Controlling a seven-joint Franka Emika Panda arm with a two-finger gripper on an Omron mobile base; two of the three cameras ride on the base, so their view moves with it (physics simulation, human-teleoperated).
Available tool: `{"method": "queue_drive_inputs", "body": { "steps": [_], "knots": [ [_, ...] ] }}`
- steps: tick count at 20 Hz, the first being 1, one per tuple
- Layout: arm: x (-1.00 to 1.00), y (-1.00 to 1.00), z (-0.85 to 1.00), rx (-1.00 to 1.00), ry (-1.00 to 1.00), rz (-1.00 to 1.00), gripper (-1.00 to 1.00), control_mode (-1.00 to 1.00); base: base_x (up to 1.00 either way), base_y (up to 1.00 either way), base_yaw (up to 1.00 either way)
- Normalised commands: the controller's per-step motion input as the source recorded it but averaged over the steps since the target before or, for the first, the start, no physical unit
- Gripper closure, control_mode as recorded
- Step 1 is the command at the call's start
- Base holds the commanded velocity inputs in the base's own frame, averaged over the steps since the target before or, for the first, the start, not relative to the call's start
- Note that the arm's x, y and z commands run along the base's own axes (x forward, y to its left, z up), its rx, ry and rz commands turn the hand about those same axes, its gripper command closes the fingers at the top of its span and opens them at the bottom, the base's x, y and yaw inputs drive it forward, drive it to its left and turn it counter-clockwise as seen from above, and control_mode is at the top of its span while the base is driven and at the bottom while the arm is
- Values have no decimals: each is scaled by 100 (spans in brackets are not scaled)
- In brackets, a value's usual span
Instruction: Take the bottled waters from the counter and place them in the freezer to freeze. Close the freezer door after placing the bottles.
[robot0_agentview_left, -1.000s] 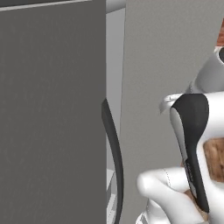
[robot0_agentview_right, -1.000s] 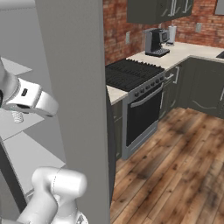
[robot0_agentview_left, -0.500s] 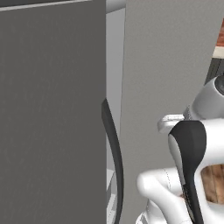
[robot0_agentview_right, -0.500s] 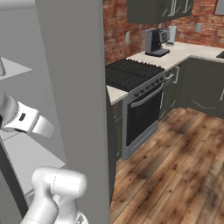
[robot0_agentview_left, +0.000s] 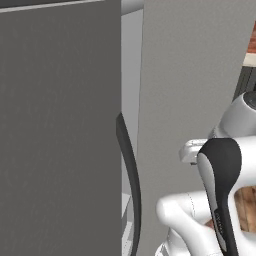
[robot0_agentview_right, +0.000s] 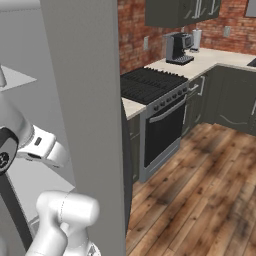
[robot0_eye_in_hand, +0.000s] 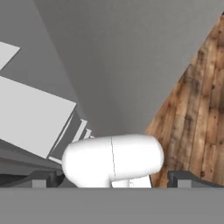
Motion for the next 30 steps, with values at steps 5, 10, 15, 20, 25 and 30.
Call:
{"method": "queue_drive_inputs", "body": {
  "steps": [5,10,15,20,25,30],
  "knots": [
    [0,0,0,0,0,0,-100,-100,0,0,0],
    [-5,0,0,0,0,0,-100,-100,0,0,0],
    [0,0,0,0,0,0,-100,100,-52,0,0],
    [0,0,0,0,0,0,-100,100,-70,0,-3],
    [0,0,0,0,0,0,-100,100,-60,-6,-30],
    [0,0,0,0,0,0,-100,100,-57,-32,-42]
  ]
}}
